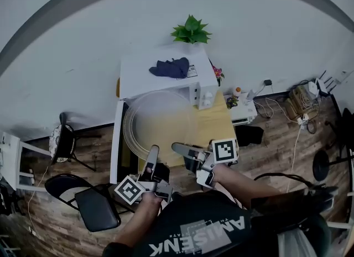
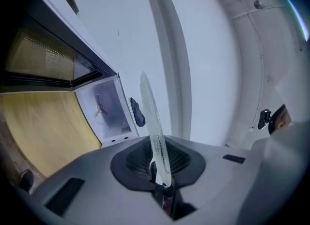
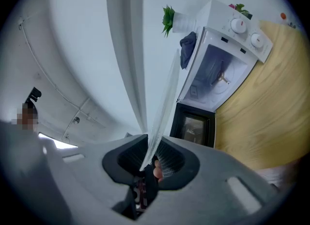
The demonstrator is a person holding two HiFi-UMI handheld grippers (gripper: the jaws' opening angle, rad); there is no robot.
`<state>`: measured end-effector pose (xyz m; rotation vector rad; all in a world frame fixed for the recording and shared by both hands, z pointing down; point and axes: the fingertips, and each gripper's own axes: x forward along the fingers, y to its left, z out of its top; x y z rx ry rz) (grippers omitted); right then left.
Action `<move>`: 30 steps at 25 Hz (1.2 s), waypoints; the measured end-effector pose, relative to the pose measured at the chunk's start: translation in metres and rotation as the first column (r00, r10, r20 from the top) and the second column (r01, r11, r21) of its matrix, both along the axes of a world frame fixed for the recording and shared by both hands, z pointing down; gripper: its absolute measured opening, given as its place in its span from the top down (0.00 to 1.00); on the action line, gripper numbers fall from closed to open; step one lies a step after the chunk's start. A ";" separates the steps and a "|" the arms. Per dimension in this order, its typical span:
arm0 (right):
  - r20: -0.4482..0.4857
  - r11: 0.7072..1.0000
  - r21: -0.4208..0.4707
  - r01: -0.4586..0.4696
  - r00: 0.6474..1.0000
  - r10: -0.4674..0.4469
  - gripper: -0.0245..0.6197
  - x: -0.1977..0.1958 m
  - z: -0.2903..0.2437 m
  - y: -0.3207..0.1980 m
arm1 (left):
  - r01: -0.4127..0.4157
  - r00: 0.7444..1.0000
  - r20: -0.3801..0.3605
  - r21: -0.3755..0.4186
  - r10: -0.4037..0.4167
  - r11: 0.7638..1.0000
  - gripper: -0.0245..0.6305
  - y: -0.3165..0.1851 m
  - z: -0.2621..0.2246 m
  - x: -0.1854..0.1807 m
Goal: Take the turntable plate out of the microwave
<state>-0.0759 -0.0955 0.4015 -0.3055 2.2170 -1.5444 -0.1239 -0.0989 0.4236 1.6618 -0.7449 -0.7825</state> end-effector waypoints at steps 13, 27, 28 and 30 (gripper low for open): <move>-0.010 0.998 -0.007 -0.055 0.998 0.055 0.88 0.018 0.009 -0.017 | -0.057 0.998 0.003 -0.012 0.057 0.998 0.90 -0.003 0.001 -0.002; 0.016 0.999 0.051 -0.018 1.000 0.017 0.88 0.011 -0.009 -0.023 | -0.072 0.997 0.038 0.010 0.071 0.997 0.90 -0.008 -0.013 -0.007; 0.017 0.999 0.049 -0.017 1.000 0.016 0.88 0.011 -0.010 -0.023 | -0.073 0.997 0.041 0.010 0.073 0.997 0.90 -0.009 -0.014 -0.008; 0.010 0.999 0.031 -0.022 1.000 0.022 0.88 0.011 -0.008 -0.023 | -0.076 0.996 0.041 0.013 0.075 0.997 0.90 -0.009 -0.015 -0.008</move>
